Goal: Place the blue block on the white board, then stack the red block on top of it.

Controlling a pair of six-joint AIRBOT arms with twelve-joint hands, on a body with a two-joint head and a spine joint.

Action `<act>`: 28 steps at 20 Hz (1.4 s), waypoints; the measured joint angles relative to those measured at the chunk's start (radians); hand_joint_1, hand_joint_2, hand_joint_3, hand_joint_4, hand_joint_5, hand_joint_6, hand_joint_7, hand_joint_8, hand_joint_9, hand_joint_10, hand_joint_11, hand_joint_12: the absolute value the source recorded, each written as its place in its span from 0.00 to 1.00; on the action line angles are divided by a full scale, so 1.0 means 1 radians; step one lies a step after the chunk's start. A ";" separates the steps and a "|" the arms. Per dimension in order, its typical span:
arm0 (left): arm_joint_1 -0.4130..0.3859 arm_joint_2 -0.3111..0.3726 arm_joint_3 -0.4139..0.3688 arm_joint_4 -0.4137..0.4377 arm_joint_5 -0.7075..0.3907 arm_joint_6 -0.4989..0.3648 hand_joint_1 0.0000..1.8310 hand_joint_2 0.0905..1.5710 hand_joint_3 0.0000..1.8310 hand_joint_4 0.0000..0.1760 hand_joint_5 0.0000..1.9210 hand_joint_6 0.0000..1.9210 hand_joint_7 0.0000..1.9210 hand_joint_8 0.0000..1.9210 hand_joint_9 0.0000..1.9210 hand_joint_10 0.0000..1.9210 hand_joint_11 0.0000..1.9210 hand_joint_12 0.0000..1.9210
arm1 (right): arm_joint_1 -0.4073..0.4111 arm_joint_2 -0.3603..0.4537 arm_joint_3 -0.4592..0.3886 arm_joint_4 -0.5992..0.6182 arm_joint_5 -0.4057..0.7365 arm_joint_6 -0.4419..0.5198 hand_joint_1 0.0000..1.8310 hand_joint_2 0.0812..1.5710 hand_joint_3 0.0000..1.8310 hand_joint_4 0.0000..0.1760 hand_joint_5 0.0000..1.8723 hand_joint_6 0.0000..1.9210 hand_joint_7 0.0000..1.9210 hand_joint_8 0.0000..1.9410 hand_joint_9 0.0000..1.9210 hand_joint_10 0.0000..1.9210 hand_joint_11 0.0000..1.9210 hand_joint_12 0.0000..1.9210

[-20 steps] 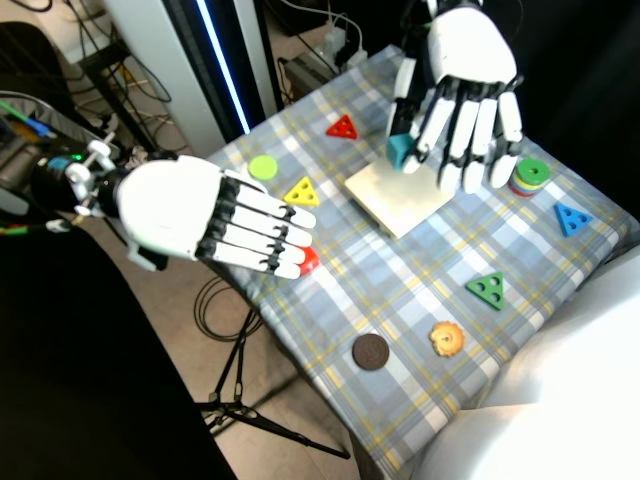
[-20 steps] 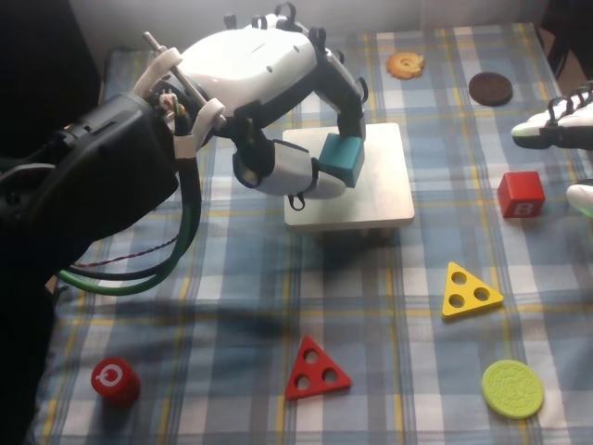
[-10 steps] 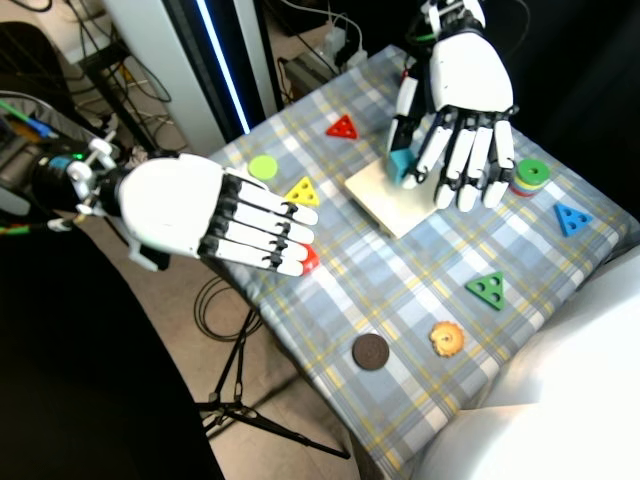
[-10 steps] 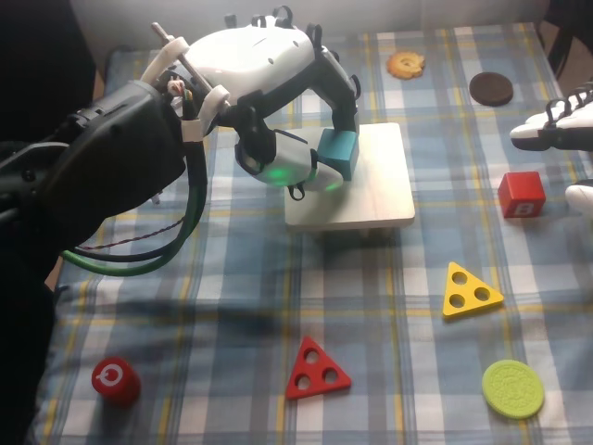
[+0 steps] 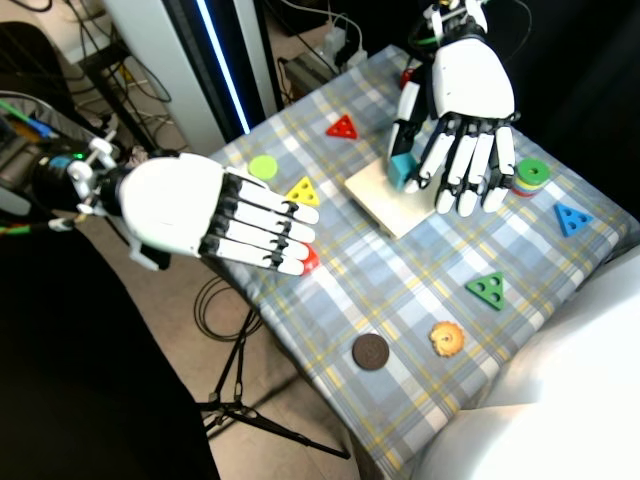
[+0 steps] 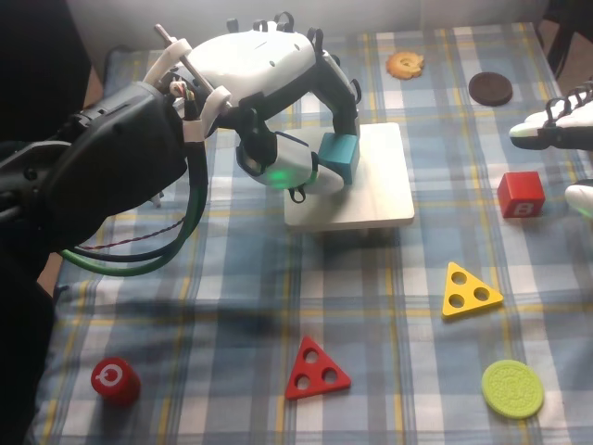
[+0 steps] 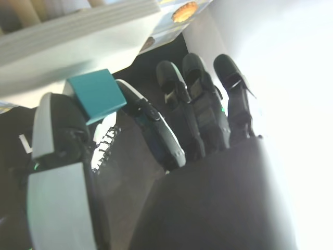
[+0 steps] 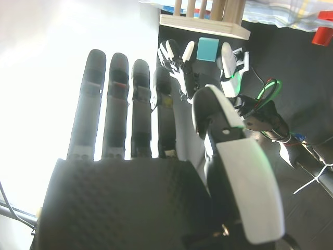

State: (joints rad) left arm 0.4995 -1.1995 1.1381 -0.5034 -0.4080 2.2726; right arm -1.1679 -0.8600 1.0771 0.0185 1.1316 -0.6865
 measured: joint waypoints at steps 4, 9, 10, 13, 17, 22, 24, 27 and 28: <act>0.000 0.000 0.000 -0.005 0.000 0.000 0.54 0.57 0.00 0.58 0.50 0.00 0.33 0.00 0.25 0.00 0.00 0.37 | 0.000 0.000 0.000 0.000 0.000 0.001 0.25 0.91 0.00 0.00 0.28 0.00 0.29 0.00 0.28 0.00 0.23 0.08; 0.006 0.017 -0.034 -0.008 -0.020 0.000 0.53 0.56 0.00 0.64 0.42 0.00 0.31 0.00 0.24 0.00 0.00 0.36 | 0.000 0.000 0.000 0.000 -0.001 0.001 0.26 0.91 0.00 0.00 0.28 0.00 0.29 0.00 0.28 0.00 0.23 0.08; 0.012 0.028 -0.052 -0.008 -0.037 -0.001 0.53 0.55 0.00 0.69 0.40 0.00 0.31 0.00 0.25 0.00 0.00 0.36 | 0.000 0.000 0.000 -0.001 0.000 0.001 0.25 0.91 0.00 0.00 0.28 0.00 0.29 0.00 0.28 0.00 0.22 0.08; 0.036 0.079 -0.112 0.004 -0.114 -0.026 0.47 0.52 0.00 0.92 0.24 0.00 0.23 0.00 0.20 0.00 0.00 0.34 | 0.007 -0.004 0.005 0.000 0.002 0.002 0.32 0.86 0.00 0.05 0.26 0.00 0.27 0.00 0.26 0.00 0.21 0.07; 0.101 0.174 -0.196 0.076 -0.279 -0.210 0.37 0.55 0.00 0.94 0.16 0.00 0.18 0.00 0.17 0.00 0.00 0.27 | 0.057 -0.035 0.038 0.000 -0.048 -0.006 0.40 0.77 0.00 0.01 0.26 0.00 0.26 0.00 0.25 0.00 0.21 0.08; 0.228 0.312 -0.304 0.132 -0.454 -0.419 0.41 0.54 0.00 0.91 0.20 0.00 0.20 0.00 0.15 0.00 0.00 0.31 | 0.136 -0.090 0.086 0.005 -0.224 -0.092 0.52 0.64 0.00 0.02 0.29 0.00 0.26 0.00 0.27 0.00 0.07 0.50; 0.254 0.332 -0.340 0.154 -0.516 -0.431 0.42 0.54 0.00 0.73 0.22 0.00 0.21 0.00 0.16 0.00 0.00 0.35 | 0.154 -0.096 0.087 0.005 -0.256 -0.130 0.54 0.63 0.00 0.00 0.29 0.00 0.25 0.00 0.27 0.00 0.05 0.54; 0.282 0.357 -0.377 0.170 -0.576 -0.435 0.41 0.52 0.00 0.59 0.23 0.00 0.22 0.00 0.17 0.00 0.00 0.45 | 0.169 -0.113 0.103 0.007 -0.320 -0.166 0.56 0.62 0.00 0.00 0.31 0.00 0.25 0.00 0.28 0.00 0.05 0.58; 0.300 0.368 -0.385 0.171 -0.591 -0.438 0.44 0.51 0.00 0.51 0.24 0.00 0.23 0.00 0.18 0.01 0.00 0.47 | 0.174 -0.117 0.112 0.013 -0.345 -0.172 0.55 0.63 0.00 0.00 0.32 0.01 0.26 0.00 0.29 0.01 0.05 0.58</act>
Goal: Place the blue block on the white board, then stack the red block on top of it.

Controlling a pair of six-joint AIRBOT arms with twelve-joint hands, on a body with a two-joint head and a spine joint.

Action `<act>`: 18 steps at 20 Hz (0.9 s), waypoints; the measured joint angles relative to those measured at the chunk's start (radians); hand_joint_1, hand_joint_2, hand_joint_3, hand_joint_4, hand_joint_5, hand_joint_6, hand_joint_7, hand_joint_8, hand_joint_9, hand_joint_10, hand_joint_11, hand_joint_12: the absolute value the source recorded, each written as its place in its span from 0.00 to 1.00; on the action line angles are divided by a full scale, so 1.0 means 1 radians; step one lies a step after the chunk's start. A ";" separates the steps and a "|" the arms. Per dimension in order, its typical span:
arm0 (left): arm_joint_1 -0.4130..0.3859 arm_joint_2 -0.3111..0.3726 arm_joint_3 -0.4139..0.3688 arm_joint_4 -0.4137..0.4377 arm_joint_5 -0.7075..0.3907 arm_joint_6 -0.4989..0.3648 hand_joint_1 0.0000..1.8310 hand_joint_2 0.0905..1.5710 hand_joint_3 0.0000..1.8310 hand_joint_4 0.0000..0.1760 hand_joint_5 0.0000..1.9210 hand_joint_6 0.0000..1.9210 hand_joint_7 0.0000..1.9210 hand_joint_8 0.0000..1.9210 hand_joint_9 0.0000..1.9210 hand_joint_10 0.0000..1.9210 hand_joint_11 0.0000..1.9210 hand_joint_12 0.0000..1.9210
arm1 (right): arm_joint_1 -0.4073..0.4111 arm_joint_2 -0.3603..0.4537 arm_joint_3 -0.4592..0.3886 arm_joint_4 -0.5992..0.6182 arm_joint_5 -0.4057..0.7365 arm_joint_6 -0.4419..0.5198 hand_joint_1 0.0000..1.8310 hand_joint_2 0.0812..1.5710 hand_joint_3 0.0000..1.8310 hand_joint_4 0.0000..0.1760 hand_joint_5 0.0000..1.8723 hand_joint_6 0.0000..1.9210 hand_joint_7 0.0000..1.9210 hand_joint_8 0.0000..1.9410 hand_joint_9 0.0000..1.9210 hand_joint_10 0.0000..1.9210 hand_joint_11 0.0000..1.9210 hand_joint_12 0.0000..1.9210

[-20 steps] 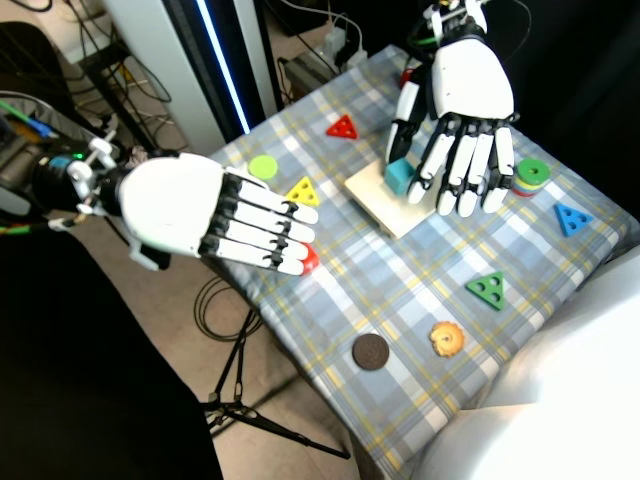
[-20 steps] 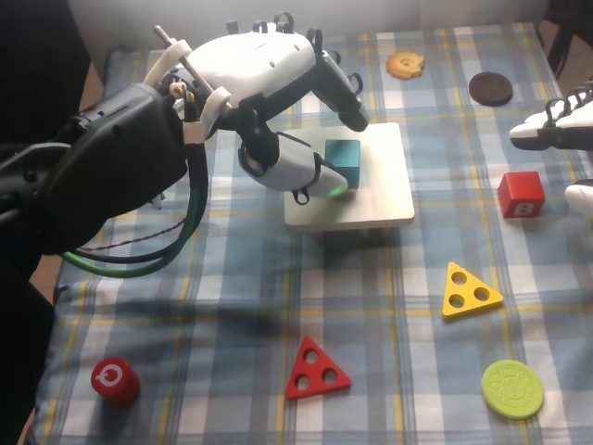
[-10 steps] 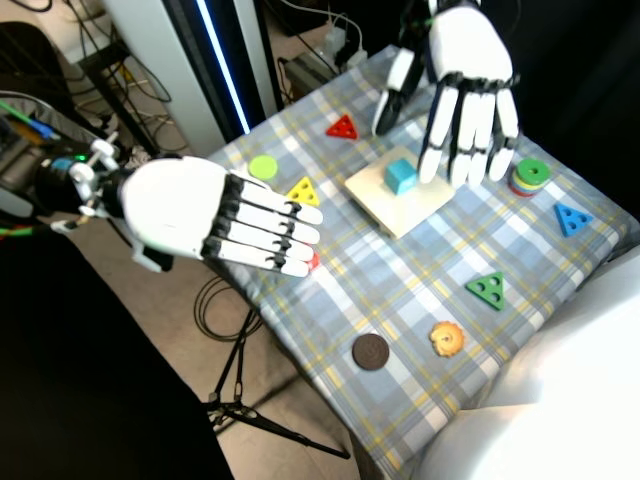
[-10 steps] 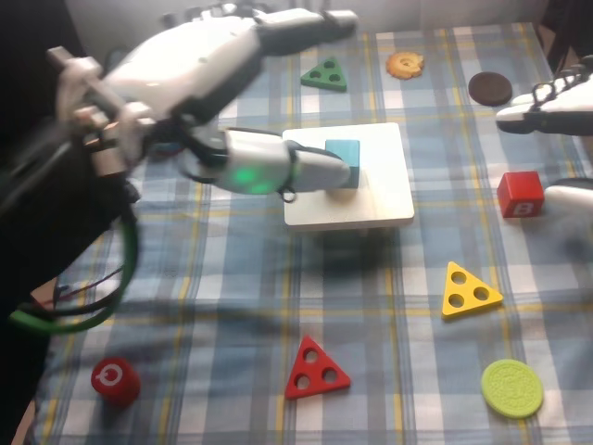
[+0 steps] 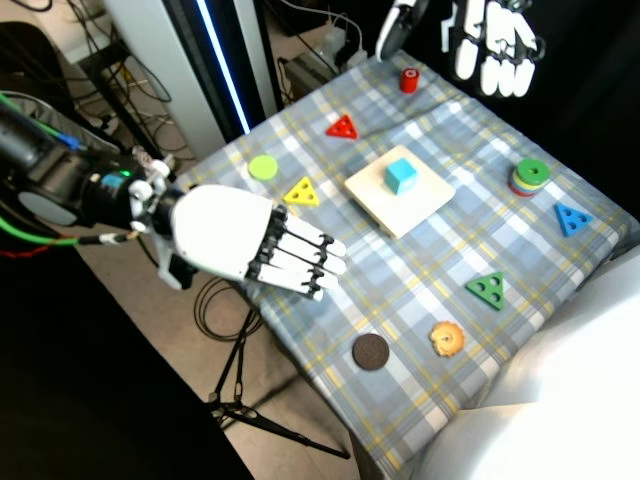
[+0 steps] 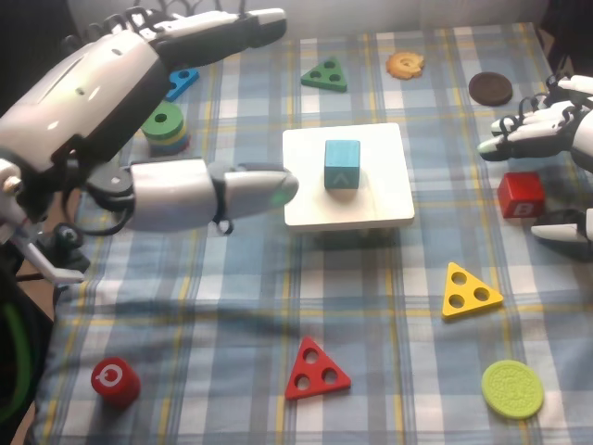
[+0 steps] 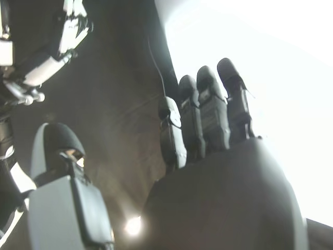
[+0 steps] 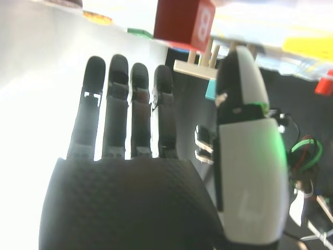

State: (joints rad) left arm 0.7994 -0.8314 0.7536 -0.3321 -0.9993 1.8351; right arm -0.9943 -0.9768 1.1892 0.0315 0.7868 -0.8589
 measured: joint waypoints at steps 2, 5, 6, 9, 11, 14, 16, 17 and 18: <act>0.023 0.003 -0.003 -0.010 -0.019 -0.025 0.45 0.51 0.00 0.46 0.24 0.00 0.24 0.00 0.19 0.01 0.00 0.48 | 0.003 -0.003 0.009 0.013 -0.012 -0.003 0.54 0.64 0.00 0.00 0.33 0.01 0.27 0.01 0.29 0.01 0.06 0.59; 0.041 0.005 -0.003 -0.024 -0.035 -0.054 0.44 0.51 0.00 0.41 0.24 0.00 0.24 0.00 0.20 0.00 0.00 0.49 | 0.006 -0.011 0.014 0.023 -0.012 -0.003 0.50 0.65 0.00 0.00 0.36 0.00 0.30 0.00 0.31 0.01 0.08 0.56; 0.043 0.005 -0.003 -0.029 -0.035 -0.057 0.45 0.51 0.00 0.40 0.25 0.00 0.24 0.00 0.20 0.00 0.00 0.49 | 0.006 -0.014 0.014 0.022 -0.016 -0.003 0.50 0.64 0.00 0.00 0.36 0.00 0.30 0.00 0.31 0.01 0.08 0.56; 0.051 0.005 -0.003 -0.035 -0.043 -0.060 0.45 0.51 0.00 0.44 0.25 0.00 0.25 0.00 0.20 0.00 0.00 0.49 | 0.013 -0.019 0.021 0.023 -0.020 -0.003 0.50 0.64 0.00 0.00 0.36 0.00 0.30 0.00 0.31 0.00 0.07 0.56; 0.053 0.005 -0.003 -0.045 -0.041 -0.060 0.45 0.51 0.00 0.44 0.25 0.00 0.25 0.00 0.20 0.00 0.00 0.49 | 0.013 -0.019 0.021 0.024 -0.016 -0.003 0.50 0.63 0.00 0.00 0.36 0.00 0.31 0.00 0.31 0.01 0.08 0.56; 0.053 0.005 -0.003 -0.048 -0.043 -0.060 0.46 0.51 0.00 0.47 0.25 0.00 0.24 0.00 0.20 0.00 0.00 0.47 | 0.014 -0.028 0.025 0.024 -0.018 -0.003 0.54 0.63 0.00 0.00 0.41 0.00 0.36 0.00 0.36 0.01 0.13 0.49; 0.053 0.005 -0.003 -0.050 -0.043 -0.060 0.45 0.51 0.00 0.44 0.24 0.00 0.24 0.00 0.20 0.00 0.00 0.48 | 0.030 -0.038 0.032 0.023 -0.031 -0.003 0.59 0.68 0.00 0.00 0.52 0.39 0.42 0.00 0.41 0.01 0.19 0.44; 0.058 0.005 -0.003 -0.050 -0.046 -0.060 0.44 0.51 0.00 0.45 0.24 0.00 0.24 0.00 0.20 0.00 0.00 0.48 | 0.032 -0.042 0.037 0.023 -0.031 -0.003 0.59 0.70 0.00 0.00 0.51 0.51 0.44 0.01 0.43 0.01 0.19 0.48; 0.059 0.005 -0.003 -0.050 -0.047 -0.060 0.44 0.51 0.00 0.44 0.24 0.00 0.24 0.00 0.20 0.00 0.00 0.49 | 0.039 -0.042 0.038 0.024 -0.031 -0.003 0.60 0.70 0.00 0.00 0.50 0.54 0.45 0.01 0.43 0.01 0.19 0.50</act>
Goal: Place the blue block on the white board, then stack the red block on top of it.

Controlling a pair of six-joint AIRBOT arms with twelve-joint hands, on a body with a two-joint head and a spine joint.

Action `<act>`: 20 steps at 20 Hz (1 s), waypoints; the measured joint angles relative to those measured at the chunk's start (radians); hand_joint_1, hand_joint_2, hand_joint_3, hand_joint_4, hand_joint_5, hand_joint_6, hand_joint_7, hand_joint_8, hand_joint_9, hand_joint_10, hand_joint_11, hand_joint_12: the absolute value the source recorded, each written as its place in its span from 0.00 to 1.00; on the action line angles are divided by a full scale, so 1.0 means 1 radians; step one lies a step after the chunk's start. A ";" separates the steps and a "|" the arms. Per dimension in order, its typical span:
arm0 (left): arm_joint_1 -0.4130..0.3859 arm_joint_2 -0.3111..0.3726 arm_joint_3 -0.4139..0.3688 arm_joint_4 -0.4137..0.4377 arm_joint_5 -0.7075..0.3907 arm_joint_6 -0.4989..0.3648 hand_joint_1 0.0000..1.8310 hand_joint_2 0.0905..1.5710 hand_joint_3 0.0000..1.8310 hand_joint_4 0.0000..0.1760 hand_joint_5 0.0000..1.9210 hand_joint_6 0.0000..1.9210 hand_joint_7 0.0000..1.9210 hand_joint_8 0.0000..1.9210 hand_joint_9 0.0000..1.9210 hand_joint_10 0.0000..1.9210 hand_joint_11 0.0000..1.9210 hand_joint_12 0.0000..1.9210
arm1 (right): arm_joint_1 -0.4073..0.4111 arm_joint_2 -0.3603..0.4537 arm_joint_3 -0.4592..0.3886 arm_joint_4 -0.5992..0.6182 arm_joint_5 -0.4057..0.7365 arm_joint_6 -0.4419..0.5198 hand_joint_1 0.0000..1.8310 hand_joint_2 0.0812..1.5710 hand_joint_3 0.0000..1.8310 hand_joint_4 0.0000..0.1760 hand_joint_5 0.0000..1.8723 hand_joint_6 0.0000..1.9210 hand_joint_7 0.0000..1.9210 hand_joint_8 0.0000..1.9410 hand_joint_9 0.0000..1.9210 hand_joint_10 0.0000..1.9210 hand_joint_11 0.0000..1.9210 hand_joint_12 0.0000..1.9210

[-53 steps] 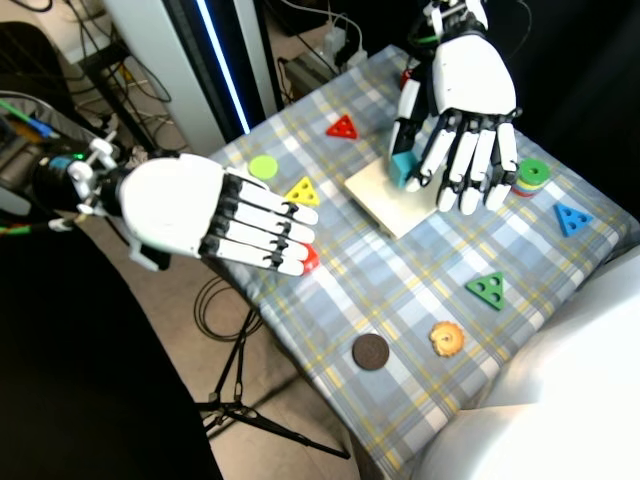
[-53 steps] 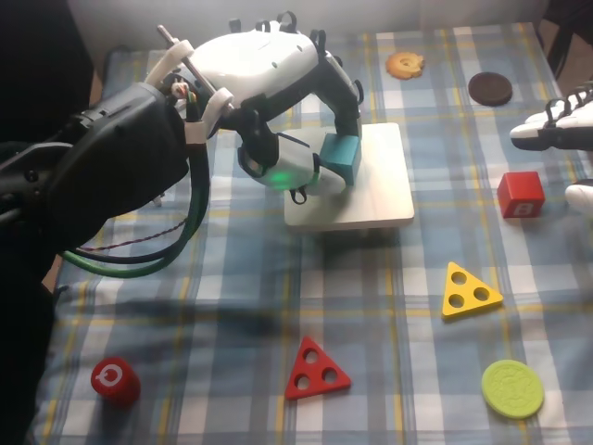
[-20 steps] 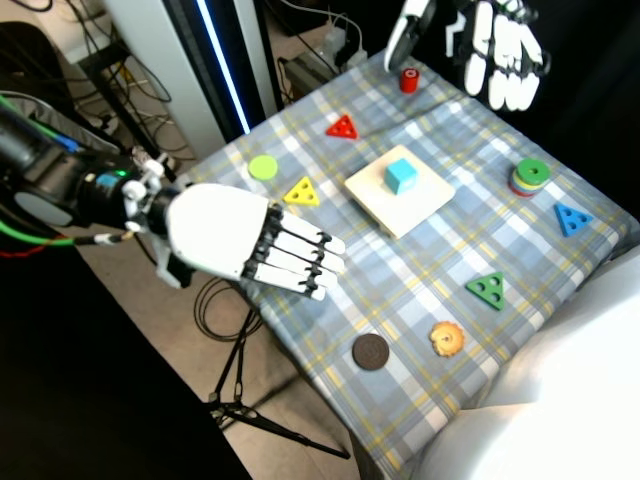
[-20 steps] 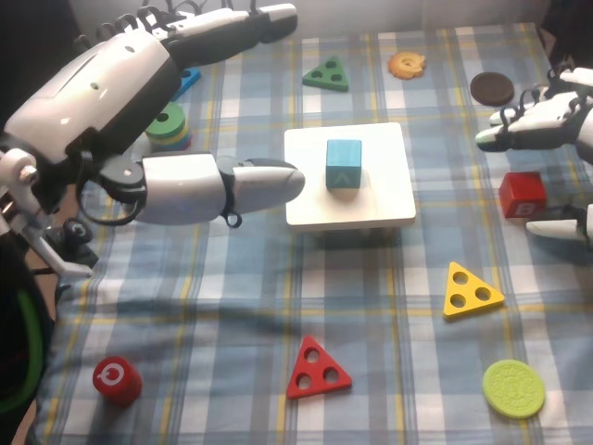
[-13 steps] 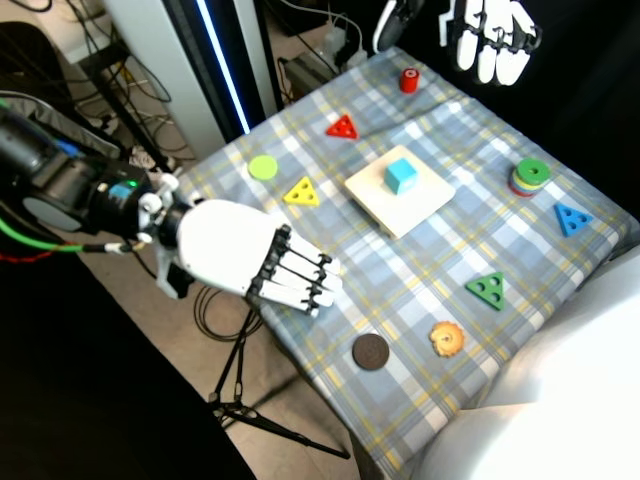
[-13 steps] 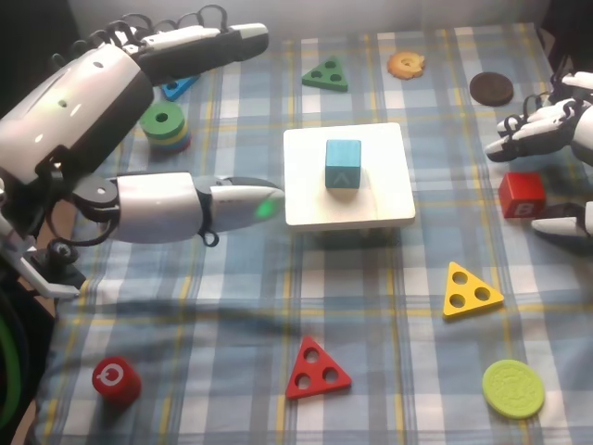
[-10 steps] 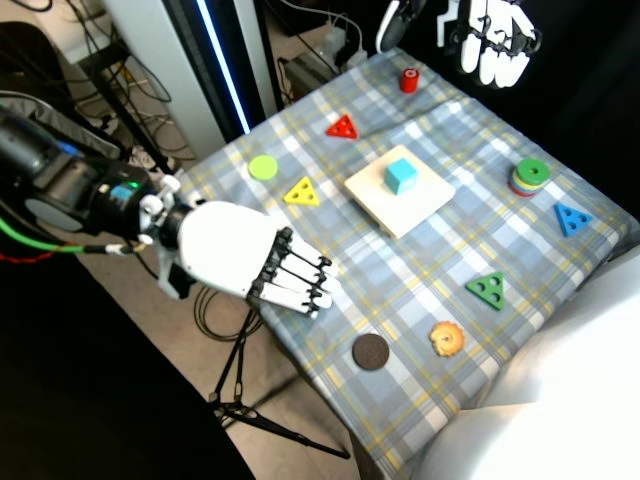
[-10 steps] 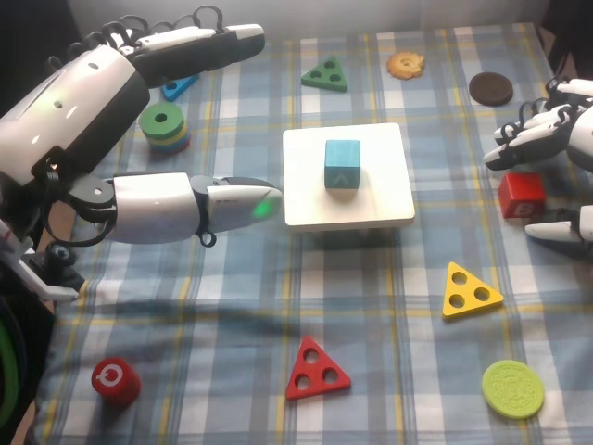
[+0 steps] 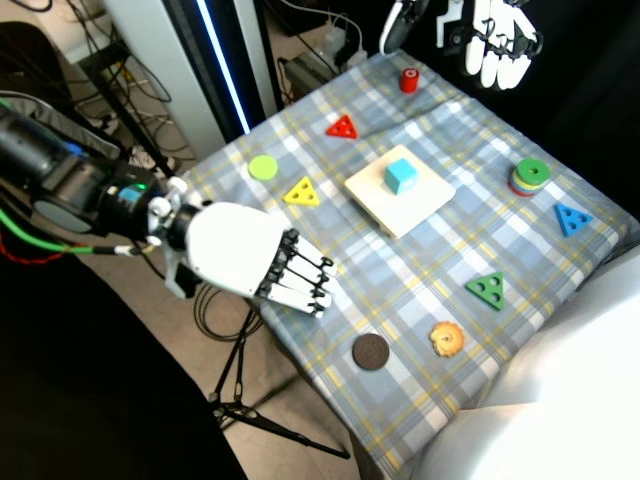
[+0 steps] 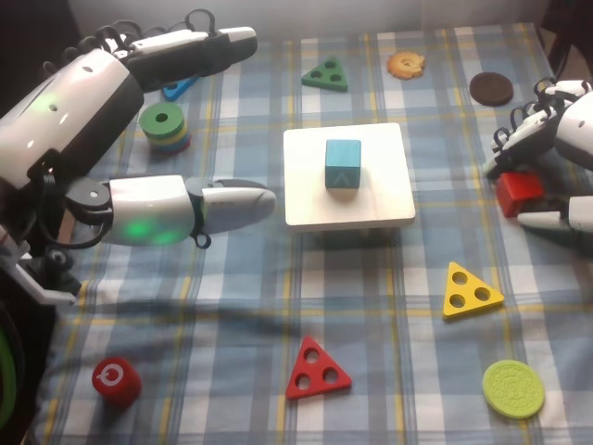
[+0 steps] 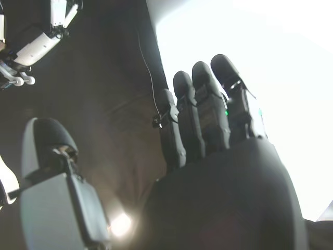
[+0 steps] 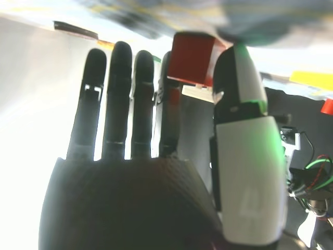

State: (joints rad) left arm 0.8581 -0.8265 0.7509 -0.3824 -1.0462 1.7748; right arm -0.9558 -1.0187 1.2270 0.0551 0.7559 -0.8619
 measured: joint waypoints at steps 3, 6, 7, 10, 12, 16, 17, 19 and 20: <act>0.000 0.000 0.000 -0.004 0.001 0.000 0.44 0.51 0.00 0.49 0.24 0.00 0.24 0.00 0.20 0.00 0.00 0.49 | 0.004 -0.002 0.009 0.002 -0.007 0.000 0.63 0.70 0.00 0.00 0.52 0.51 0.47 0.01 0.45 0.01 0.18 0.56; 0.008 -0.001 0.000 -0.010 -0.002 0.000 0.43 0.51 0.00 0.46 0.24 0.00 0.24 0.00 0.21 0.00 0.00 0.50 | 0.011 -0.008 0.014 0.000 -0.013 0.000 0.66 0.75 0.00 0.00 0.52 0.57 0.35 0.66 0.45 0.01 0.17 0.58; 0.012 -0.001 0.000 -0.015 -0.003 0.000 0.43 0.51 0.00 0.46 0.24 0.00 0.24 0.00 0.21 0.00 0.00 0.50 | 0.017 -0.008 0.014 0.000 -0.015 0.000 0.66 0.75 0.00 0.00 0.52 0.57 0.35 0.66 0.45 0.01 0.17 0.58; 0.026 -0.001 0.000 -0.024 -0.004 -0.008 0.44 0.51 0.00 0.39 0.24 0.00 0.24 0.00 0.20 0.00 0.00 0.44 | 0.036 -0.008 0.013 -0.028 -0.019 0.007 0.64 0.67 0.00 0.00 0.57 0.44 0.45 0.09 0.46 0.01 0.16 0.62; 0.035 0.014 -0.005 -0.021 -0.003 -0.013 0.44 0.52 0.00 0.34 0.24 0.00 0.24 0.00 0.19 0.00 0.00 0.46 | 0.096 -0.001 0.013 -0.132 -0.027 0.061 0.62 0.67 0.00 0.00 0.56 0.46 0.47 0.04 0.47 0.01 0.13 0.71; 0.060 0.056 -0.015 -0.040 -0.013 -0.015 0.42 0.54 0.00 0.43 0.24 0.00 0.24 0.00 0.19 0.00 0.00 0.42 | 0.235 0.001 0.023 -0.297 -0.011 0.134 0.61 0.67 0.00 0.00 0.56 0.45 0.48 0.03 0.45 0.01 0.13 0.63; 0.068 0.063 -0.016 -0.045 -0.017 -0.015 0.41 0.54 0.00 0.46 0.24 0.00 0.24 0.00 0.19 0.00 0.00 0.41 | 0.272 0.000 0.025 -0.343 -0.010 0.155 0.61 0.67 0.00 0.00 0.56 0.45 0.48 0.02 0.44 0.00 0.12 0.62; 0.069 0.065 -0.016 -0.052 -0.023 -0.015 0.39 0.53 0.00 0.57 0.24 0.00 0.25 0.00 0.21 0.00 0.00 0.51 | 0.341 -0.023 0.040 -0.430 0.000 0.203 0.64 0.66 0.00 0.00 0.58 0.42 0.49 0.02 0.43 0.00 0.08 0.60; 0.072 0.065 -0.018 -0.051 -0.032 -0.015 0.39 0.53 0.00 0.65 0.24 0.00 0.25 0.00 0.21 0.00 0.00 0.51 | 0.367 -0.038 0.048 -0.460 0.002 0.227 0.64 0.66 0.00 0.00 0.58 0.42 0.49 0.02 0.44 0.01 0.10 0.61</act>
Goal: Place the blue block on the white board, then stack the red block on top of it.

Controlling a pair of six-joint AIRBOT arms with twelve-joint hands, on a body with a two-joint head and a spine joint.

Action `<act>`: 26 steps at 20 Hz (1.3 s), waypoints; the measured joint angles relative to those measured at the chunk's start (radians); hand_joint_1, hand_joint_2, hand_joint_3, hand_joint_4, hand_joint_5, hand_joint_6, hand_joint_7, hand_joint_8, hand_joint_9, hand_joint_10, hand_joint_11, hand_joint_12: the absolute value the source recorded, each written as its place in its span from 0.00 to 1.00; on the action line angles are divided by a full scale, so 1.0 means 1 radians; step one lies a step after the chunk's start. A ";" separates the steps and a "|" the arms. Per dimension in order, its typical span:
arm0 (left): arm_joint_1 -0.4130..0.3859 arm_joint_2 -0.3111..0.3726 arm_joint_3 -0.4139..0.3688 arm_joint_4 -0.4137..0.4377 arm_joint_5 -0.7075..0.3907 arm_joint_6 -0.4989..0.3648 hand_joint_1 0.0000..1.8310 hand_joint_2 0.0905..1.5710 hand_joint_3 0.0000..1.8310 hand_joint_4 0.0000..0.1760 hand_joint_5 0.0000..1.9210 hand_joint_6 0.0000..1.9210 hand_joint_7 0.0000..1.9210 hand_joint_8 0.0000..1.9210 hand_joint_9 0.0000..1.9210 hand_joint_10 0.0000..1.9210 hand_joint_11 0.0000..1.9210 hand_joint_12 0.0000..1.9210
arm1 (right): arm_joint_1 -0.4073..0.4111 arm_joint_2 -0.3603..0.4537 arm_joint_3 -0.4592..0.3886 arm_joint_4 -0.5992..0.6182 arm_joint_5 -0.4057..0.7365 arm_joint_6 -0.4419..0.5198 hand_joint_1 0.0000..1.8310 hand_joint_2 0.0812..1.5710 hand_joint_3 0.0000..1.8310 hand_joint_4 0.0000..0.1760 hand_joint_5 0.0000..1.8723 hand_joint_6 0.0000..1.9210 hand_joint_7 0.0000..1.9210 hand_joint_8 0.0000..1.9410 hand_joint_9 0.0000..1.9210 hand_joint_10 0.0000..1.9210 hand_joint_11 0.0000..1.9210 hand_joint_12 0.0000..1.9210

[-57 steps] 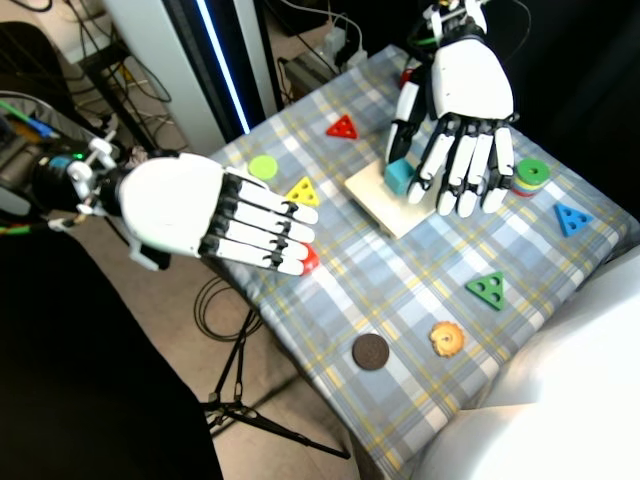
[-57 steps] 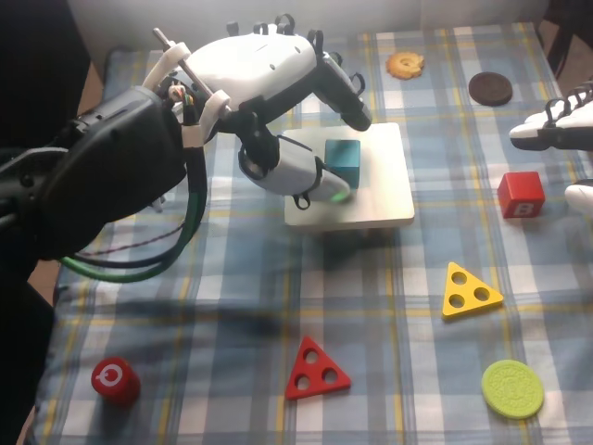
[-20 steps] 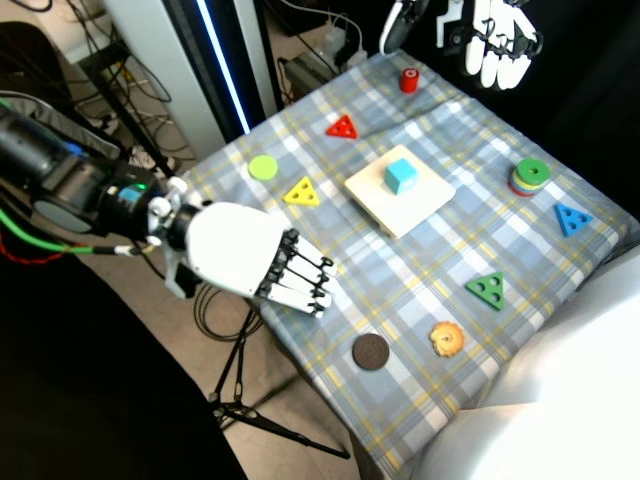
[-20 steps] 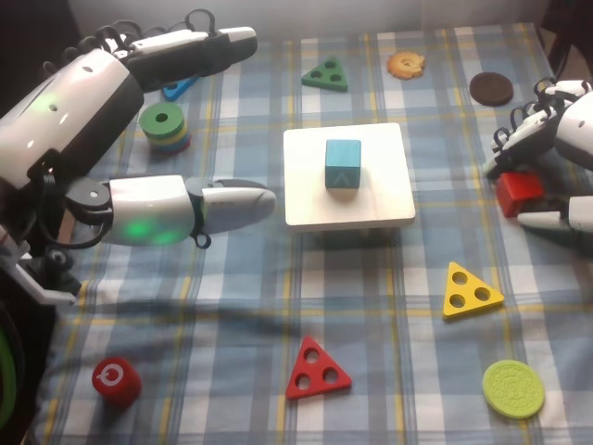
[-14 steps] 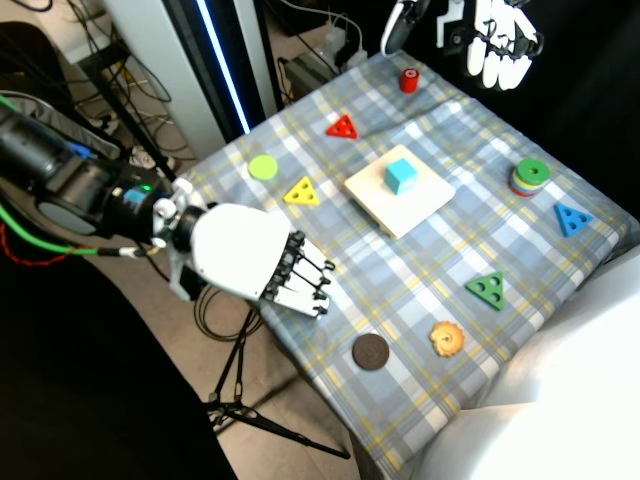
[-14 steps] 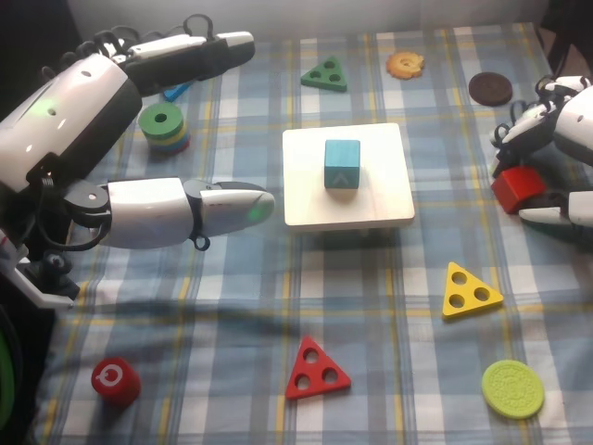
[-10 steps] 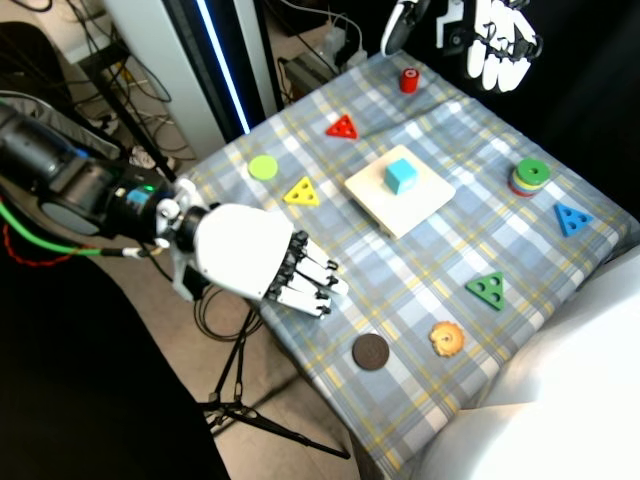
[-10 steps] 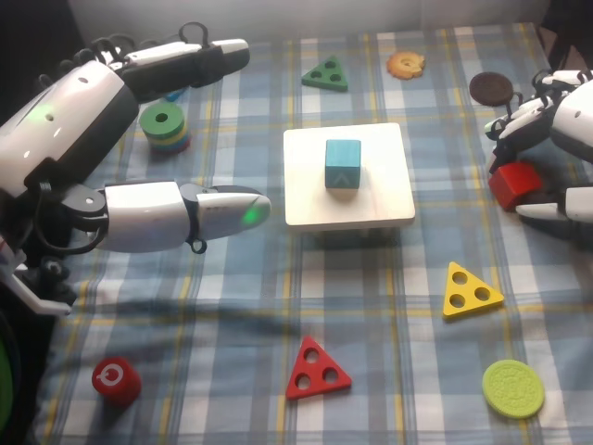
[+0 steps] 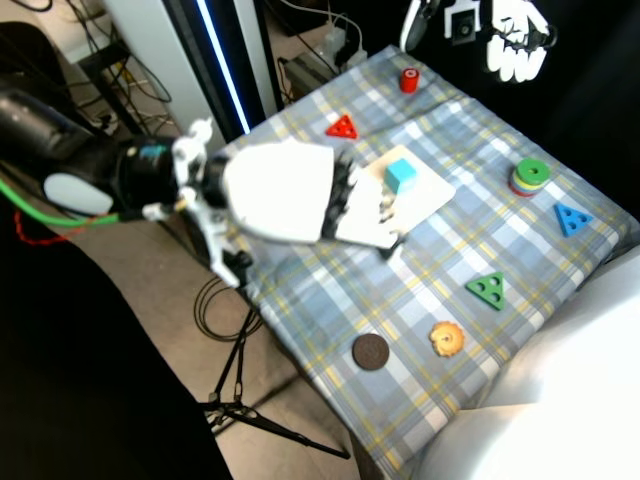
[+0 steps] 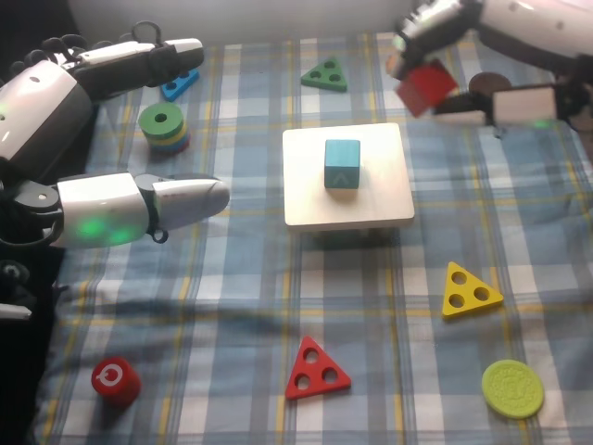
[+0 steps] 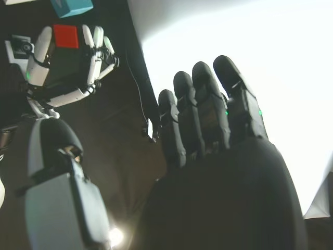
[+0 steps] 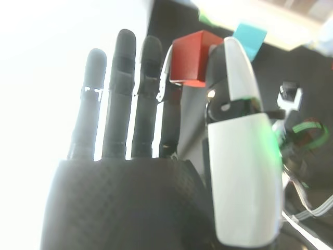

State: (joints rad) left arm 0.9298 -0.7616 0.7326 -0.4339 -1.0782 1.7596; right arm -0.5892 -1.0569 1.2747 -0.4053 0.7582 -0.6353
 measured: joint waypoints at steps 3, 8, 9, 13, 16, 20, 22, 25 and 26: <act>0.002 0.000 0.000 -0.003 -0.010 0.000 0.40 0.56 0.00 0.77 0.23 0.00 0.24 0.00 0.20 0.00 0.00 0.43 | 0.050 -0.059 0.052 -0.105 -0.001 0.139 0.62 0.66 0.00 0.00 0.58 0.42 0.50 0.01 0.44 0.01 0.11 0.61; 0.008 0.000 0.003 -0.019 -0.007 0.000 0.41 0.60 0.00 0.67 0.24 0.00 0.23 0.00 0.18 0.00 0.00 0.44 | 0.098 -0.141 0.114 -0.196 0.000 0.241 0.62 0.67 0.00 0.00 0.57 0.44 0.50 0.00 0.49 0.03 0.24 0.61; 0.008 0.000 0.007 -0.019 -0.007 0.000 0.42 0.61 0.00 0.65 0.24 0.00 0.22 0.00 0.18 0.00 0.00 0.45 | 0.100 -0.154 0.119 -0.222 0.000 0.256 0.63 0.67 0.00 0.00 0.57 0.44 0.51 0.01 0.51 0.03 0.28 0.59; 0.008 0.000 0.007 -0.022 -0.008 0.000 0.43 0.62 0.00 0.58 0.24 0.00 0.23 0.00 0.19 0.00 0.00 0.49 | 0.101 -0.171 0.121 -0.281 0.001 0.293 0.61 0.66 0.00 0.06 0.57 0.43 0.52 0.00 0.50 0.03 0.16 0.71; 0.008 0.000 0.007 -0.022 -0.008 0.000 0.43 0.63 0.00 0.50 0.25 0.00 0.23 0.00 0.18 0.00 0.00 0.45 | 0.101 -0.170 0.124 -0.289 -0.003 0.299 0.61 0.67 0.00 0.00 0.57 0.43 0.49 0.00 0.47 0.02 0.14 0.64; 0.008 0.000 0.007 -0.023 -0.008 0.000 0.41 0.64 0.00 0.57 0.25 0.00 0.23 0.00 0.19 0.00 0.00 0.45 | 0.101 -0.171 0.124 -0.303 -0.023 0.306 0.63 0.67 0.00 0.00 0.56 0.45 0.48 0.00 0.45 0.01 0.16 0.55; 0.008 0.000 0.007 -0.023 -0.008 0.000 0.39 0.64 0.00 0.60 0.25 0.00 0.23 0.00 0.19 0.00 0.00 0.47 | 0.100 -0.171 0.124 -0.306 -0.027 0.307 0.64 0.67 0.00 0.00 0.56 0.45 0.47 0.00 0.42 0.00 0.13 0.52; 0.008 0.000 0.007 -0.023 -0.008 0.000 0.41 0.63 0.00 0.57 0.25 0.00 0.23 0.00 0.19 0.00 0.00 0.46 | 0.097 -0.170 0.124 -0.311 -0.035 0.316 0.64 0.67 0.00 0.00 0.55 0.46 0.47 0.00 0.38 0.00 0.12 0.43; 0.008 0.000 0.007 -0.023 -0.008 0.000 0.41 0.63 0.00 0.59 0.25 0.00 0.23 0.00 0.18 0.00 0.00 0.44 | 0.094 -0.170 0.124 -0.311 -0.037 0.318 0.64 0.68 0.00 0.00 0.55 0.46 0.47 0.00 0.39 0.00 0.13 0.43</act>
State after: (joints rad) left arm 0.9379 -0.7620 0.7395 -0.4568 -1.0866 1.7596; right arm -0.4950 -1.2270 1.3983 -0.7162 0.7212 -0.3172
